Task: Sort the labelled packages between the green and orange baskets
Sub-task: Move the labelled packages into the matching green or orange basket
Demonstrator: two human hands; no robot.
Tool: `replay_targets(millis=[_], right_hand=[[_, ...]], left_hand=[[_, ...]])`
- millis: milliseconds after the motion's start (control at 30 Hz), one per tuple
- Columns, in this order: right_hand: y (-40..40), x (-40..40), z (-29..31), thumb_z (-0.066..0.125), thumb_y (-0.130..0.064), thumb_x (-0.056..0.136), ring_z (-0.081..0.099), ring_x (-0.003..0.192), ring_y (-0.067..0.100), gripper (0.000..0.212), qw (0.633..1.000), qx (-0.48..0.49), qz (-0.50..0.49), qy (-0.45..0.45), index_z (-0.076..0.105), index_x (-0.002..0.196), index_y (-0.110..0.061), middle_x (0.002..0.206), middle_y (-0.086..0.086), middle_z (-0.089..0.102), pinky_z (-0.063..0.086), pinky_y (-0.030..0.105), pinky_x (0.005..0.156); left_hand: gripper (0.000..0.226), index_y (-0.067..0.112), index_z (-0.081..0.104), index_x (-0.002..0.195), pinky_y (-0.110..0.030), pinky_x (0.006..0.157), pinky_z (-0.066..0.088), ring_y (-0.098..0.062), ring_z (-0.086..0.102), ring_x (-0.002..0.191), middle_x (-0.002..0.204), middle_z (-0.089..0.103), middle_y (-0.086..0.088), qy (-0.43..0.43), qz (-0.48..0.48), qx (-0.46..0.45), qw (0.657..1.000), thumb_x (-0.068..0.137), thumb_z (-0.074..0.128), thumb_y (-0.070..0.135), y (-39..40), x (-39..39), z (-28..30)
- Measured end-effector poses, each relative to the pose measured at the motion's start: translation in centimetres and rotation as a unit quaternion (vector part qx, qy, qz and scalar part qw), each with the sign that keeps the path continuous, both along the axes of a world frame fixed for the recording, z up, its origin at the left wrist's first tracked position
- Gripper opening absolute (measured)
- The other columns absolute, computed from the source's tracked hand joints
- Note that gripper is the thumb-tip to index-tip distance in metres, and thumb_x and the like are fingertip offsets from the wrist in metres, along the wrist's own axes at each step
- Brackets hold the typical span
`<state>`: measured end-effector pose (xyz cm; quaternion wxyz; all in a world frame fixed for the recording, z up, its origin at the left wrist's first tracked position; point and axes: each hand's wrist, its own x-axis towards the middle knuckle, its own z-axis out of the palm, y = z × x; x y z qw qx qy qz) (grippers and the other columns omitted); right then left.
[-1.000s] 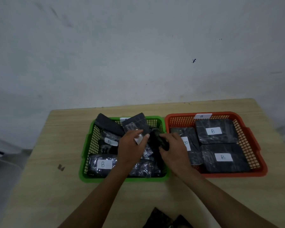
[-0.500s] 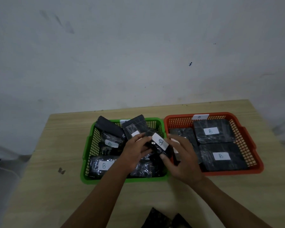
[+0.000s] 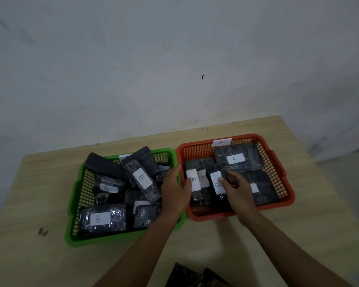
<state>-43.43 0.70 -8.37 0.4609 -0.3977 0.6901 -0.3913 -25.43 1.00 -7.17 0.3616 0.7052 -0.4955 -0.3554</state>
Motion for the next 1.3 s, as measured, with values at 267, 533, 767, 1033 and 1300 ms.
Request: replay_targets(millis=[267, 533, 767, 1033, 1300], right_hand=[[-3.1, -0.6, -2.2, 0.072, -0.028, 0.085, 0.058, 0.09, 0.011, 0.023, 0.998, 0.038, -0.012, 0.047, 0.055, 0.098, -0.036, 0.089, -0.018, 0.061, 0.042, 0.026, 0.076], [-4.1, 2.1, -2.7, 0.064, -0.034, 0.09, 0.061, 0.107, 0.021, 0.033, 0.98, 0.035, 0.069, 0.181, 0.062, 0.12, -0.02, 0.117, 0.001, 0.066, 0.048, 0.034, 0.087], [-3.6, 3.8, -1.7, 0.058, -0.031, 0.092, 0.056, 0.114, 0.024, 0.035, 0.97, -0.045, 0.06, 0.23, 0.061, 0.124, -0.015, 0.122, 0.006, 0.061, 0.047, 0.041, 0.097], [-2.5, 10.9, 0.6, 0.061, -0.022, 0.092, 0.059, 0.106, 0.015, 0.022, 0.934, -0.208, 0.21, 0.2, 0.067, 0.113, -0.017, 0.111, 0.001, 0.066, 0.045, 0.025, 0.09], [-1.8, 17.0, 0.4, 0.064, -0.042, 0.086, 0.063, 0.107, 0.023, 0.048, 0.909, -0.069, 0.342, 0.226, 0.058, 0.129, -0.022, 0.119, 0.003, 0.067, 0.054, 0.038, 0.086]], left_hand=[[0.051, 0.011, 0.045, 0.143, -0.043, 0.11, 0.041, -0.024, 0.051, 0.129, 0.14, 0.056, -0.008, -0.035, 0.001, 0.012, 0.999, 0.094, 0.059, 0.016, 0.0, -0.7, -2.4], [0.041, 0.02, 0.058, 0.13, -0.019, 0.094, 0.048, -0.002, 0.06, 0.103, 0.115, 0.065, 0.012, -0.022, -0.008, -0.049, 0.999, 0.091, 0.064, 0.011, 0.5, -0.2, -1.6], [0.04, 0.014, 0.06, 0.132, -0.025, 0.094, 0.051, -0.008, 0.064, 0.101, 0.117, 0.07, 0.0, -0.065, -0.09, -0.024, 0.993, 0.092, 0.064, 0.02, -0.1, 2.8, -0.1], [0.024, 0.013, 0.068, 0.116, -0.009, 0.071, 0.041, -0.008, 0.06, 0.088, 0.11, 0.069, -0.006, -0.133, 0.085, -0.099, 0.982, 0.093, 0.064, 0.02, 0.4, 10.6, 1.4], [0.027, 0.009, 0.067, 0.116, -0.015, 0.075, 0.045, -0.01, 0.063, 0.091, 0.109, 0.071, -0.007, -0.101, 0.08, -0.035, 0.991, 0.091, 0.067, 0.018, 1.5, 14.9, -0.2]])
